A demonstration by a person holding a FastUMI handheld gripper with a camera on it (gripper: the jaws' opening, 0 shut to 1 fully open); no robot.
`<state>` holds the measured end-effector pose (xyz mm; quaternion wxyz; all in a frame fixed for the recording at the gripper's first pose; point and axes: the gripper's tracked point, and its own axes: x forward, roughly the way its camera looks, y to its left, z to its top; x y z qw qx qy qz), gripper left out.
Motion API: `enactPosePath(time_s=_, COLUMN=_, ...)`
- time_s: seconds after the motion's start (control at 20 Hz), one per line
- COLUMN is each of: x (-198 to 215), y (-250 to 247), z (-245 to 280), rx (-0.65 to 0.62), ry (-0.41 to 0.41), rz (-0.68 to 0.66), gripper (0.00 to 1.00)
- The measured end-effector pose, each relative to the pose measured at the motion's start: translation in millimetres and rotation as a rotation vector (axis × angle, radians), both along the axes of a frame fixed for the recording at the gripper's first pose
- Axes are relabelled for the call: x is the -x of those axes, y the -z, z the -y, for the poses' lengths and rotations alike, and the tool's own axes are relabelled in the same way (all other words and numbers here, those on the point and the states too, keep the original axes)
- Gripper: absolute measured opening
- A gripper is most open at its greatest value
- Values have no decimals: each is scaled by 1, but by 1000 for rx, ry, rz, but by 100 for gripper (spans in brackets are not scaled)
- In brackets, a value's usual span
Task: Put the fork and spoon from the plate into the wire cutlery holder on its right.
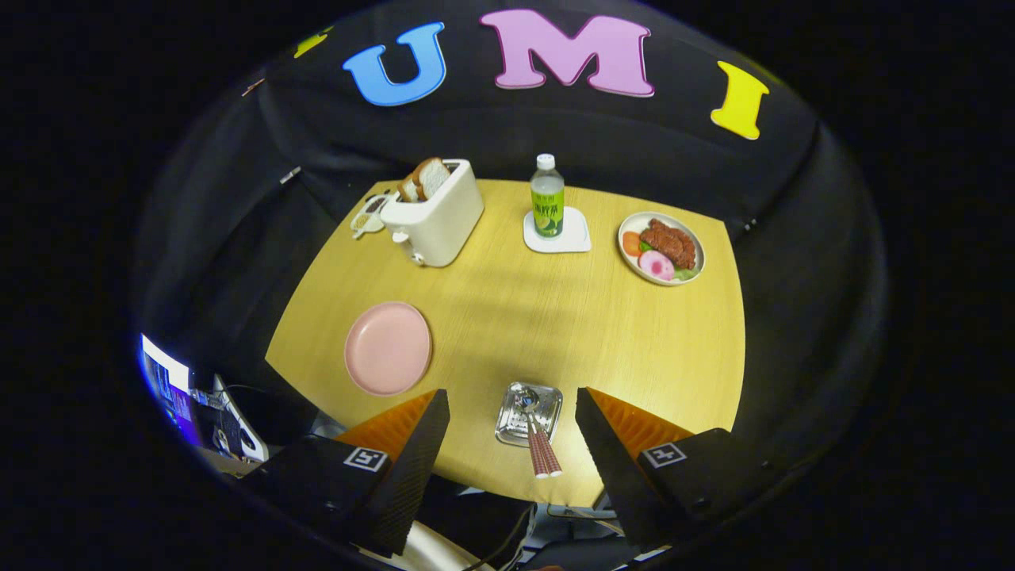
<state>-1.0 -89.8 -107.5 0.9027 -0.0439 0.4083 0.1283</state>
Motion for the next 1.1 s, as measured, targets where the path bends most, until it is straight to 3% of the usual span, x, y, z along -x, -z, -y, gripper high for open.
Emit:
enactPosePath(time_s=0.2, x=2, y=-45, z=-28, rx=-50, ry=50, rz=222, gripper=99)
enactPosePath(time_s=0.5, x=6, y=-113, z=-55, rx=-11, ry=120, rz=579, gripper=100)
enactPosePath(time_s=0.75, x=18, y=-142, z=-92, rx=-102, ry=142, rz=707, gripper=99)
enactPosePath(time_s=1.1, x=21, y=-190, z=-101, rx=-230, ry=184, rz=871, gripper=99)
